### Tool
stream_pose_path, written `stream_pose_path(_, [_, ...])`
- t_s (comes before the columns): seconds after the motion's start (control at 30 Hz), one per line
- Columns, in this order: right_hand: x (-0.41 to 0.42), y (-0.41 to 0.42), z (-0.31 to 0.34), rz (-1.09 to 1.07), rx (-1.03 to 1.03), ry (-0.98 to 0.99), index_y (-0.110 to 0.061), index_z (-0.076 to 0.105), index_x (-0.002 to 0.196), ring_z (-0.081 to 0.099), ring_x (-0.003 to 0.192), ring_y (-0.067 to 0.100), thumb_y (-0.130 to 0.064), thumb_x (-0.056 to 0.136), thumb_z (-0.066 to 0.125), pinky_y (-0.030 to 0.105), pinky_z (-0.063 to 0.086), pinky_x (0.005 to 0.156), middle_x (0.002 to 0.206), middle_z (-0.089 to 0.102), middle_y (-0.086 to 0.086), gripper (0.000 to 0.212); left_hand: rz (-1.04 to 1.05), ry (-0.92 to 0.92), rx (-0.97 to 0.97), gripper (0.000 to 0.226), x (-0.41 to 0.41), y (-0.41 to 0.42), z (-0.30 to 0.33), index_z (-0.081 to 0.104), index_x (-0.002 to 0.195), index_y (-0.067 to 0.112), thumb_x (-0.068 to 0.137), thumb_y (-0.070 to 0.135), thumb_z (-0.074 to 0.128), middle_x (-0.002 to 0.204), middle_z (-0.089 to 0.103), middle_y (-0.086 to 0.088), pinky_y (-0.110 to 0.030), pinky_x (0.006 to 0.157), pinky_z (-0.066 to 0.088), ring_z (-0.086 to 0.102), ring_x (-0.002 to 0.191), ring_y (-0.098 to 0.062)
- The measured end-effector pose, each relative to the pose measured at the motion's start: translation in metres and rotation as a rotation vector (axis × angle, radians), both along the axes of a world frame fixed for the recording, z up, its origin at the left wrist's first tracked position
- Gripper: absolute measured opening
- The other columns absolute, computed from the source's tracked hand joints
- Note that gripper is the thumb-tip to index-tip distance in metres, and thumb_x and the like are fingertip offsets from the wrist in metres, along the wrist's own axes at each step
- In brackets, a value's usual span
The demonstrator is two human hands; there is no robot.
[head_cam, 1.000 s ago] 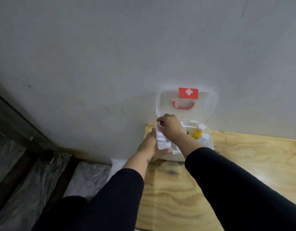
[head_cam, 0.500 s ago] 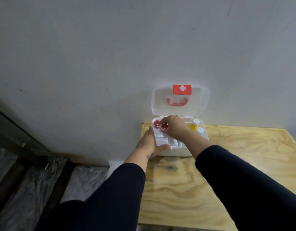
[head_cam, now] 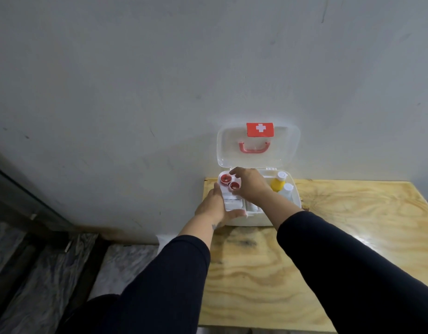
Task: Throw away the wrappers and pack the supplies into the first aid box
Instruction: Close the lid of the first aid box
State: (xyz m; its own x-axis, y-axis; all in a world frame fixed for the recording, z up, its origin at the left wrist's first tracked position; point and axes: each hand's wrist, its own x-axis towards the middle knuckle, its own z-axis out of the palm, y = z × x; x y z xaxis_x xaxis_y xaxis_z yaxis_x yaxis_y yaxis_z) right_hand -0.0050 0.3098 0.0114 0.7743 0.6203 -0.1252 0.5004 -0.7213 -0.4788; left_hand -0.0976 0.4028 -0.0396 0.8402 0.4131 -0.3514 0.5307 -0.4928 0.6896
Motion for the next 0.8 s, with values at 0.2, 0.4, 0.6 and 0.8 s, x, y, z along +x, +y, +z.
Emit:
stream_pose_path(0.2, [0.015,-0.035,0.028,-0.195,0.194,-0.179,-0.014,0.061,0.114,0.053,0.115,0.026,-0.018,0.086,0.065,0.037,0.047,0.093,0.122,0.061,0.007,0.029,0.004,-0.152,0.337,0.088,0.012,0.006,0.064,0.001,0.156,0.020,0.092,0.053,0.052,0.166,0.005,0.000,-0.044,0.118,0.028,0.016,0.151,-0.026])
stream_pose_path(0.4, [0.042,-0.049,0.064,-0.464,0.242,-0.422,-0.021,0.047,0.126,0.044,0.115,0.028,-0.031,0.086,0.066,0.036,0.043,0.095,0.128,0.044,0.009,0.045,0.031,-0.263,0.370,0.071,0.047,0.012,0.115,0.004,0.156,0.017,0.100,0.050,0.032,0.164,0.015,-0.006,-0.044,0.113,0.033,0.023,0.148,-0.026])
stream_pose_path(0.6, [0.063,-0.038,0.073,-0.454,0.245,-0.190,-0.032,0.049,0.133,0.046,0.123,0.035,-0.044,0.084,0.065,0.042,0.045,0.101,0.138,0.037,0.012,0.052,0.046,-0.214,0.386,0.059,0.059,0.013,0.121,0.018,0.155,0.026,0.101,0.051,0.024,0.156,0.031,-0.009,-0.044,0.104,0.040,0.038,0.140,-0.029])
stream_pose_path(0.8, [0.042,-0.052,0.068,-0.460,0.348,-0.199,-0.031,0.055,0.128,0.046,0.122,0.033,-0.044,0.084,0.065,0.041,0.044,0.101,0.138,0.035,0.011,0.046,0.056,-0.264,0.371,0.058,0.038,0.002,0.119,0.022,0.153,0.025,0.102,0.050,0.026,0.158,0.029,-0.003,-0.040,0.101,0.042,0.044,0.136,-0.027])
